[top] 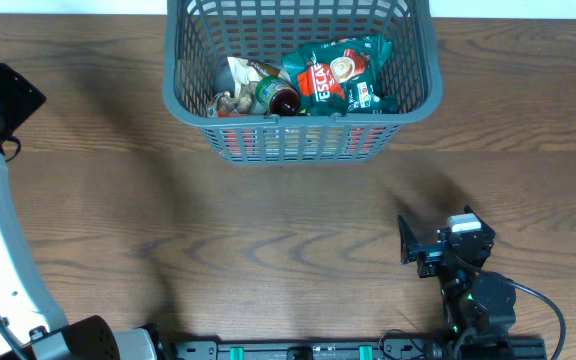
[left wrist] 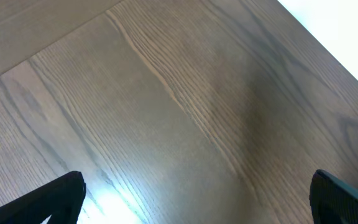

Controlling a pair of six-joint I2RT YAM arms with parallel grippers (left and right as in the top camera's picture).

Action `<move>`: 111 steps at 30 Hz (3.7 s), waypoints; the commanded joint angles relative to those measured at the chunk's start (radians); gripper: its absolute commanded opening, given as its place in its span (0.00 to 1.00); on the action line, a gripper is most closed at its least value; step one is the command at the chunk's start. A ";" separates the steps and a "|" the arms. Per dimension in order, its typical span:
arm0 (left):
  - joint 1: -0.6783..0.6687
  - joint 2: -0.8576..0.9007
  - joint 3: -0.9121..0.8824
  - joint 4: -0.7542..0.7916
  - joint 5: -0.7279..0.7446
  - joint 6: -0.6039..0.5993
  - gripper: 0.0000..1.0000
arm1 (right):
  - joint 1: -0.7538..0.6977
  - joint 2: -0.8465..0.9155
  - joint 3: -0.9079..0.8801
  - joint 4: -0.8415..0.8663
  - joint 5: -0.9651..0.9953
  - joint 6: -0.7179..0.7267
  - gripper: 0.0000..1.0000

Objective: Pack container

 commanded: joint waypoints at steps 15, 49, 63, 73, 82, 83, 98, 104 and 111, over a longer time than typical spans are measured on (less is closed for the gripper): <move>0.004 -0.001 -0.003 -0.003 -0.012 -0.006 0.99 | -0.018 -0.010 -0.012 0.003 0.010 0.016 0.99; -0.055 -0.527 -0.113 0.195 -0.027 -0.218 0.99 | -0.018 -0.010 -0.012 0.003 0.011 0.016 0.99; -0.088 -0.980 -0.735 0.443 -0.027 -0.223 0.99 | -0.018 -0.010 -0.012 0.003 0.011 0.016 0.99; -0.212 -1.194 -1.070 0.531 -0.028 -0.221 0.99 | -0.018 -0.010 -0.012 0.003 0.010 0.016 0.99; -0.296 -1.332 -1.253 0.536 0.000 -0.047 0.99 | -0.018 -0.010 -0.012 0.003 0.010 0.016 0.99; -0.303 -1.348 -1.270 0.539 0.009 -0.019 0.99 | -0.018 -0.010 -0.012 0.003 0.011 0.016 0.99; -0.369 -1.467 -1.386 0.538 0.124 0.112 0.99 | -0.018 -0.010 -0.012 0.003 0.011 0.016 0.99; -0.369 -1.483 -1.419 0.537 0.166 0.167 0.99 | -0.018 -0.010 -0.012 0.003 0.010 0.016 0.99; -0.369 -1.502 -1.452 0.537 0.169 0.182 0.99 | -0.018 -0.010 -0.012 0.003 0.010 0.016 0.99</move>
